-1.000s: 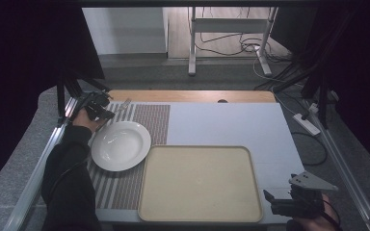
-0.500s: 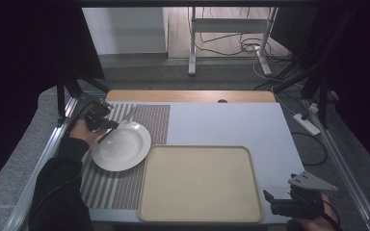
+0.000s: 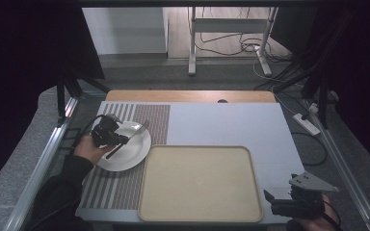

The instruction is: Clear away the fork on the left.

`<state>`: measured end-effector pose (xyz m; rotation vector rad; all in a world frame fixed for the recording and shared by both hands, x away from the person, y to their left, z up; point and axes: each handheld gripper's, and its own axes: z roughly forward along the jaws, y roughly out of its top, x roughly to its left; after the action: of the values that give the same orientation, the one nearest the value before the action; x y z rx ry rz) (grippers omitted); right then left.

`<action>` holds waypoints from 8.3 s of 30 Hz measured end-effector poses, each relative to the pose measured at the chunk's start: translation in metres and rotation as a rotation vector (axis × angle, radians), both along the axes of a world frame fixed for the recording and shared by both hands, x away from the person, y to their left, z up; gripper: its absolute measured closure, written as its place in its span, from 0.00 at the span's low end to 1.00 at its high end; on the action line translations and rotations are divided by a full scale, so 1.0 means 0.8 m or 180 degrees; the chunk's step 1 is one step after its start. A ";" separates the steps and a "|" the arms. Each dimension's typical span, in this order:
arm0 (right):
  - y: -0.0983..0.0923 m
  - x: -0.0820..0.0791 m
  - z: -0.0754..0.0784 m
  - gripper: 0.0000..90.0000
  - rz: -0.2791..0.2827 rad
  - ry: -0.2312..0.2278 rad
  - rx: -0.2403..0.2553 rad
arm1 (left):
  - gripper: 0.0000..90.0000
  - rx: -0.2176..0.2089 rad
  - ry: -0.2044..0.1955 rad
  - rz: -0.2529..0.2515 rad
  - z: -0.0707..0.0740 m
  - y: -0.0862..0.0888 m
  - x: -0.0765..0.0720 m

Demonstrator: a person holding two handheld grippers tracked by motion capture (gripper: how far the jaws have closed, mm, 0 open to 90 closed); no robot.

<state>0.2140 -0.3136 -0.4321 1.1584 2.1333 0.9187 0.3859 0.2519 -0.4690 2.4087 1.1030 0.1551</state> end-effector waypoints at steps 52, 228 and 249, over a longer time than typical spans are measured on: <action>0.004 -0.002 0.000 0.00 0.0095 -0.0051 -0.0097 | 0.88 0.0196 0.0260 -0.0597 -0.038 -0.193 -0.110; 0.006 -0.002 -0.001 0.00 0.0123 -0.0015 -0.0121 | 0.00 -0.1038 -0.0566 0.0517 0.001 -0.006 -0.195; 0.006 -0.002 -0.001 0.00 0.0112 -0.0004 -0.0122 | 0.00 -0.1011 -0.0500 0.0619 -0.004 0.012 -0.220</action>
<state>0.2126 -0.3088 -0.4329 1.1045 2.1670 0.8896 0.2098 0.2616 -0.4725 1.9754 1.1891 0.2123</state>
